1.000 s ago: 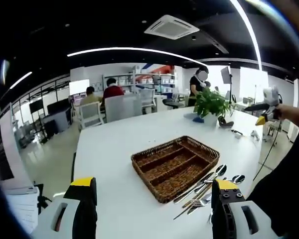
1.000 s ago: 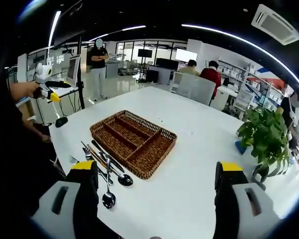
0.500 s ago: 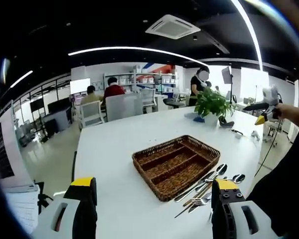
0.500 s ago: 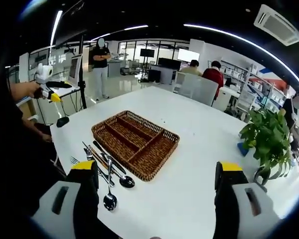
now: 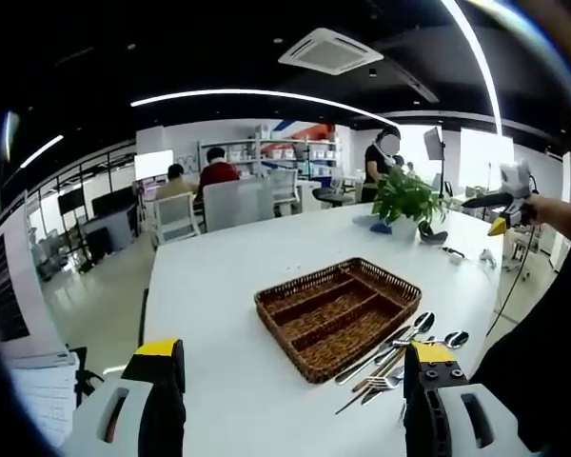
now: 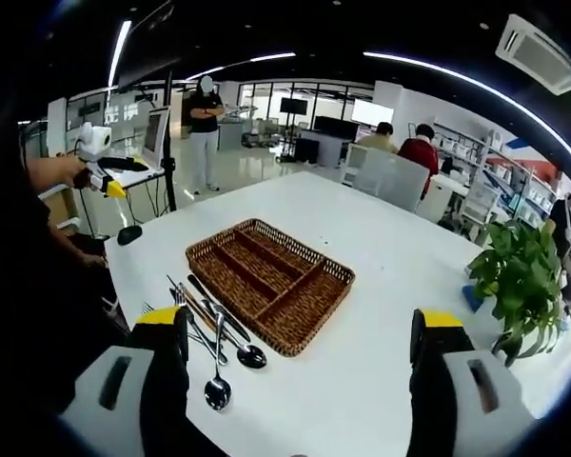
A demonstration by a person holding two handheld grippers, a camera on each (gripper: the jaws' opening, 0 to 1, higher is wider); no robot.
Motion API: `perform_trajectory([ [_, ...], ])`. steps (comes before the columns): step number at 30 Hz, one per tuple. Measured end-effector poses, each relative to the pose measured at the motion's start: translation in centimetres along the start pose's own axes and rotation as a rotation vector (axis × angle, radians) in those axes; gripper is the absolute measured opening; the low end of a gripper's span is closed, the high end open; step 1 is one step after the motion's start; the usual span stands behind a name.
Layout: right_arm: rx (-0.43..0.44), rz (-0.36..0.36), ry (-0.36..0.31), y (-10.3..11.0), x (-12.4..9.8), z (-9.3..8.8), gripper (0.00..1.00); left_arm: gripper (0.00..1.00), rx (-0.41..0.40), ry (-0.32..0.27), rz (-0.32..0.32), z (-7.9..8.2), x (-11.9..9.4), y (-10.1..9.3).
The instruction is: Arrange the knives, forks, and spoons in their matching storage slots by inserting each utensil handle-first until every utensil is classified and aligned in the correct compartment
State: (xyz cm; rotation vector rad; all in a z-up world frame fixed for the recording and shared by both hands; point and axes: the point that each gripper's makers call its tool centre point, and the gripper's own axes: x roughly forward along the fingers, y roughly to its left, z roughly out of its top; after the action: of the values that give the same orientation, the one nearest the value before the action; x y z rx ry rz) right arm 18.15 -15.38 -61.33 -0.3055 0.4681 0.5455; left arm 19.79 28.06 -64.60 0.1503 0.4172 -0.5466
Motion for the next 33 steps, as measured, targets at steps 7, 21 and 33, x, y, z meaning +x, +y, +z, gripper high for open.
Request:
perform_trajectory([
  [7, -0.004, 0.013, -0.009, 0.3, 0.2, 0.4, 0.97, 1.00, 0.003, 0.003, 0.002, 0.0, -0.2, 0.2],
  [21, -0.037, 0.044, 0.003, 1.1, 1.0, 0.7, 0.92, 1.00, 0.002, 0.006, 0.006, 0.1, -0.4, 0.2],
  [33, -0.029, 0.079, 0.013, 2.1, 2.8, -1.3, 0.87, 1.00, -0.021, 0.007, 0.003, -0.3, -0.3, -0.2],
])
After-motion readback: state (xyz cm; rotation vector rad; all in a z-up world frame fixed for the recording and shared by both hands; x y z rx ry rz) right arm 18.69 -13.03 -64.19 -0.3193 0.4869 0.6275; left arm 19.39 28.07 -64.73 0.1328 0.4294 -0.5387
